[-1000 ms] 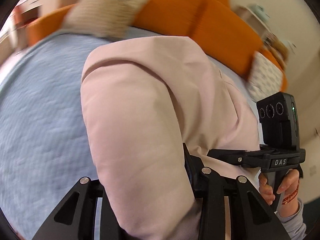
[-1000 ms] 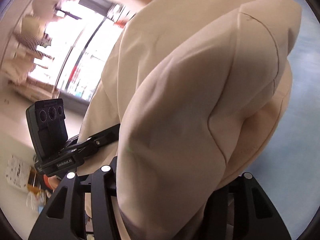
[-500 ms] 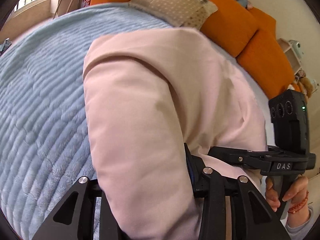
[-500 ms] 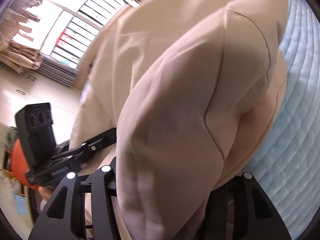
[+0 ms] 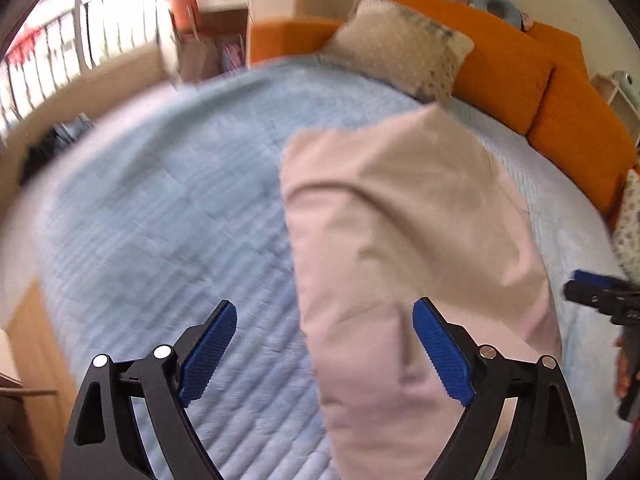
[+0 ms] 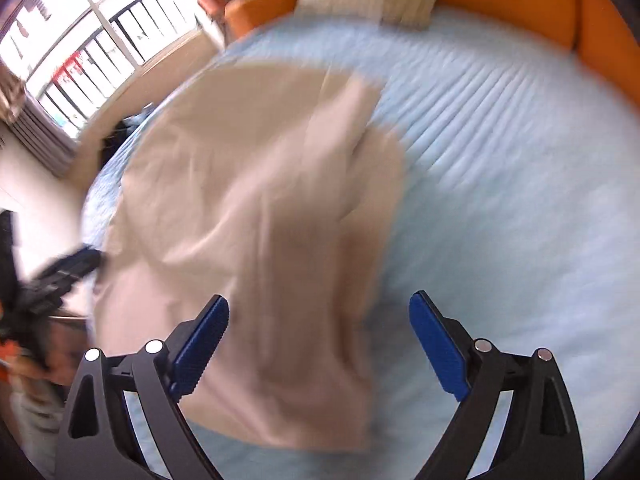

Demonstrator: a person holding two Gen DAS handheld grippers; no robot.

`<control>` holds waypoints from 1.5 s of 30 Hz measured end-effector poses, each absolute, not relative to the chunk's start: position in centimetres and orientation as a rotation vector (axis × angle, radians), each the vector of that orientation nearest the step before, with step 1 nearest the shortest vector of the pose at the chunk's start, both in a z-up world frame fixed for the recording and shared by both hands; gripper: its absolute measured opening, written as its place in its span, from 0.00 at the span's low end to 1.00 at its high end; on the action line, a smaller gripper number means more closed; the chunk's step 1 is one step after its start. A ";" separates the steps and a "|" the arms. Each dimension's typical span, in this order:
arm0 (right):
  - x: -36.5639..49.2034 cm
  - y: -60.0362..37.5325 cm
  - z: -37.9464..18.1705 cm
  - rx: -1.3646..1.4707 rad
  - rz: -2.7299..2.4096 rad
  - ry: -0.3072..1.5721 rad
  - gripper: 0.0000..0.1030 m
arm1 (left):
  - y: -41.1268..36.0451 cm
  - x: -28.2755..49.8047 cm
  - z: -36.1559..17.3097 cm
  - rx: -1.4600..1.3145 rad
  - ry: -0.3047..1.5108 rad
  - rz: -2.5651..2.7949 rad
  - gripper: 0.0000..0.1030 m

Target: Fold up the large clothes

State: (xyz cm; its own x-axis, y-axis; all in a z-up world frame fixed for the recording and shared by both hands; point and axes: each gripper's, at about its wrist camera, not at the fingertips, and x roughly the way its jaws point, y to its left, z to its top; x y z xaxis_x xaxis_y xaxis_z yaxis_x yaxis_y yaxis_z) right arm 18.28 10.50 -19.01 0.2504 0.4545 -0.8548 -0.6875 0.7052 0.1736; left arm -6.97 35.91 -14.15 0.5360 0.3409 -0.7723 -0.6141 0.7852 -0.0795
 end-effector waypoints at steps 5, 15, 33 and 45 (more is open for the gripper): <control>13.5 9.5 -13.5 -0.341 0.756 0.844 0.88 | 29.2 -7.8 -8.8 -0.192 0.675 0.680 0.93; 5.3 11.7 -13.5 -0.370 0.743 0.765 0.89 | 22.9 -8.4 -10.9 -0.233 0.674 0.624 0.97; 6.0 12.2 -15.9 -0.272 0.646 0.708 0.89 | 25.8 -6.0 -12.6 -0.243 0.658 0.629 0.97; 7.4 13.1 -16.4 -0.275 0.633 0.702 0.89 | 26.8 -4.5 -13.3 -0.229 0.672 0.622 0.97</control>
State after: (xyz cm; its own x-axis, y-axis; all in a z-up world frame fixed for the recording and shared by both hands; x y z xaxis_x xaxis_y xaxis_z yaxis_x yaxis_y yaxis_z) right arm 7.41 13.14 -16.41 0.5882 0.4464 -0.6744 -0.6245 0.7805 -0.0281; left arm -4.46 26.84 -13.30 0.6112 0.4625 -0.6423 -0.6051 0.7962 -0.0024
